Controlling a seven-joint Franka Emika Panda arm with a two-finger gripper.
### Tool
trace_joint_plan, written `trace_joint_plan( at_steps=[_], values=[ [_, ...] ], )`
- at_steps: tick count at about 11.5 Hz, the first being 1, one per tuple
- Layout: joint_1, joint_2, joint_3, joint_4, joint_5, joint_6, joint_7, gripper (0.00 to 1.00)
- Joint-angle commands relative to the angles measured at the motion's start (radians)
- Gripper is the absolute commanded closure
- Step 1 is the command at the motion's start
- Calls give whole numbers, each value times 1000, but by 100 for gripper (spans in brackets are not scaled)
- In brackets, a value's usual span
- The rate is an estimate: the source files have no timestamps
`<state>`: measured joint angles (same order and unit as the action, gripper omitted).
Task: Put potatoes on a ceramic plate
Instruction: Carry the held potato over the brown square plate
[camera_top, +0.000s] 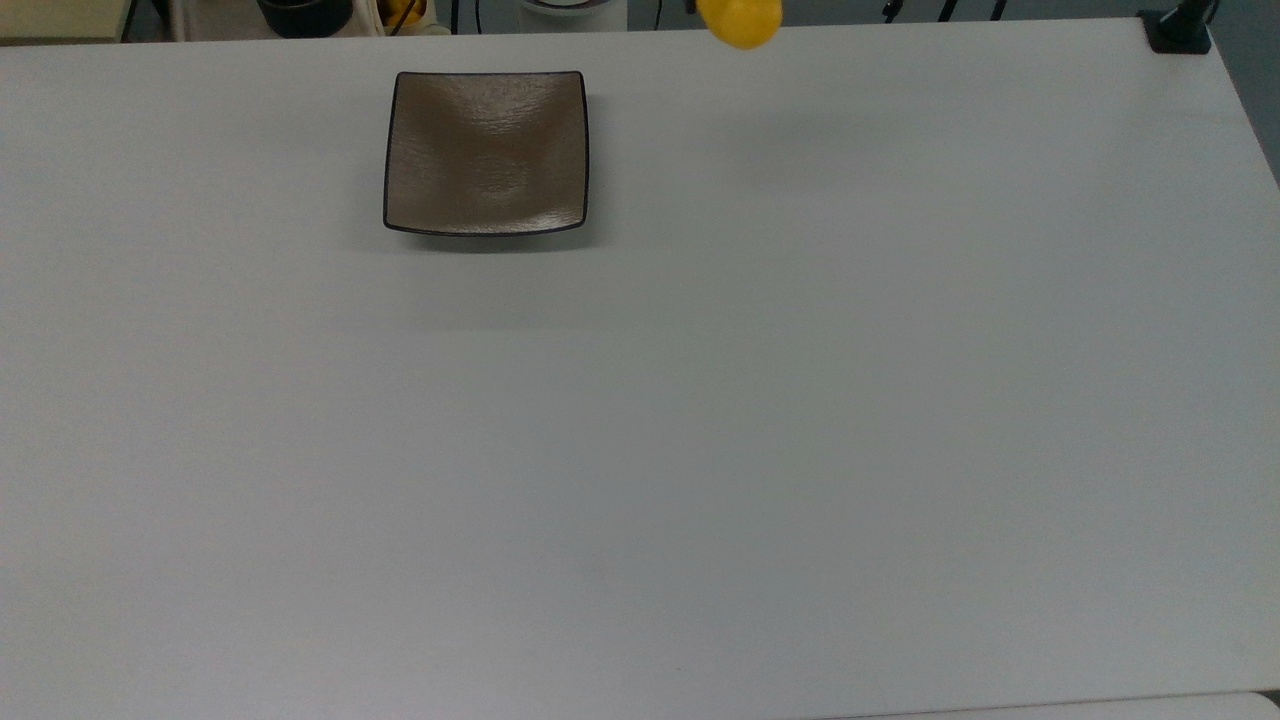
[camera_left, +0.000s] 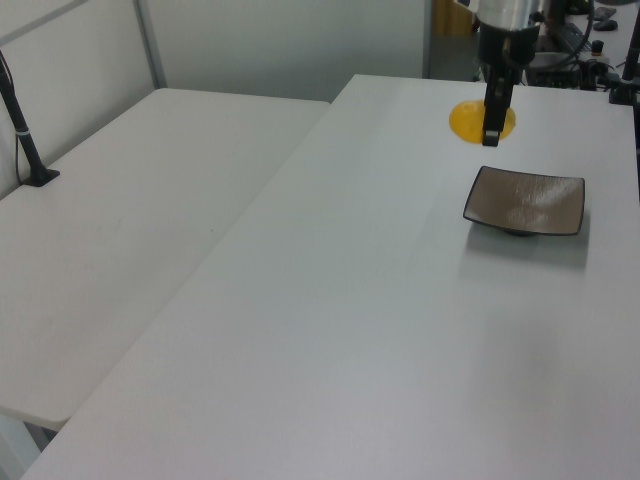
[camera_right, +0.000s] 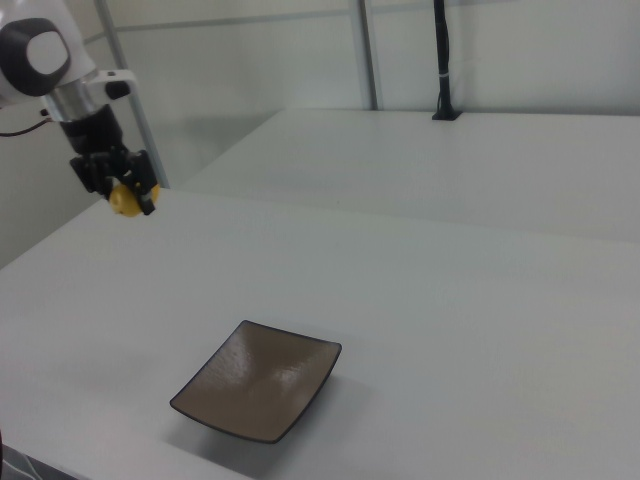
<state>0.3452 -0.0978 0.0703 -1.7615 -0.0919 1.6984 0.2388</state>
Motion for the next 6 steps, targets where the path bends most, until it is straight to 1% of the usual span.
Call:
trace_joint_plan(
  at_steps=[1,2,4,5,6],
  values=[
    [-95,-10,-46,-13,23,-13,-149,73],
    [-129,-8,-62,-15,23,-11,-179,73],
    [-169,-5,-107,-21,17,-11,-235,72],
    [-190,-5,-121,-30,18,-14,-266,71],
    [-209,3,-132,-59,18,-10,-277,71]
  ],
)
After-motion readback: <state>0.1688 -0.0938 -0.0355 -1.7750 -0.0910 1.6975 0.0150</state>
